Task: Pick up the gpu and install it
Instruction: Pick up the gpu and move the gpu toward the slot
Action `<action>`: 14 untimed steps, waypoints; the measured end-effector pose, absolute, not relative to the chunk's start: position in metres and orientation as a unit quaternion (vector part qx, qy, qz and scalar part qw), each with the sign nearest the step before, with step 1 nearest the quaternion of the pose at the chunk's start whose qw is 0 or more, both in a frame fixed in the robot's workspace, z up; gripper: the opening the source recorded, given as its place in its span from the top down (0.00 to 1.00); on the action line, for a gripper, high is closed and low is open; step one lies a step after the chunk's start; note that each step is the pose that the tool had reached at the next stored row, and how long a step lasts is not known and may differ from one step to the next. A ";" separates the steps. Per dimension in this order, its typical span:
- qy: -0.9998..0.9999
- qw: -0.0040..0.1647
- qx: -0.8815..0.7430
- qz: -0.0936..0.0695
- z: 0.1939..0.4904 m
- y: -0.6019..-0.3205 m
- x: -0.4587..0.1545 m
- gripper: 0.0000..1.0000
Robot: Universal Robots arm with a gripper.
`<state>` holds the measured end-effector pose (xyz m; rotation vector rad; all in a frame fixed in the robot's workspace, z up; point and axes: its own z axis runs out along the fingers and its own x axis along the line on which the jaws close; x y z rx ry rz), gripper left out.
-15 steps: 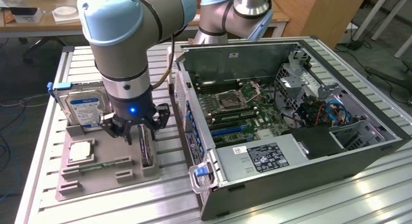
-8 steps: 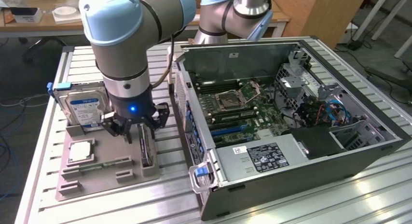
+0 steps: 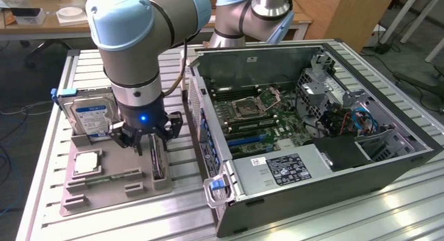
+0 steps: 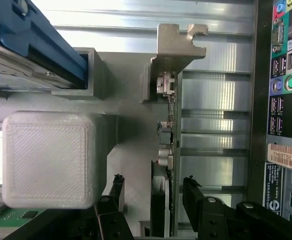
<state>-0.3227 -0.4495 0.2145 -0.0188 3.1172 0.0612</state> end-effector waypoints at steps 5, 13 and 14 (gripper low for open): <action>1.000 0.012 -0.006 0.020 0.214 -0.450 -0.323 0.41; 1.000 0.012 -0.006 0.020 0.221 -0.452 -0.323 0.41; 1.000 0.012 -0.006 0.020 0.221 -0.452 -0.323 0.41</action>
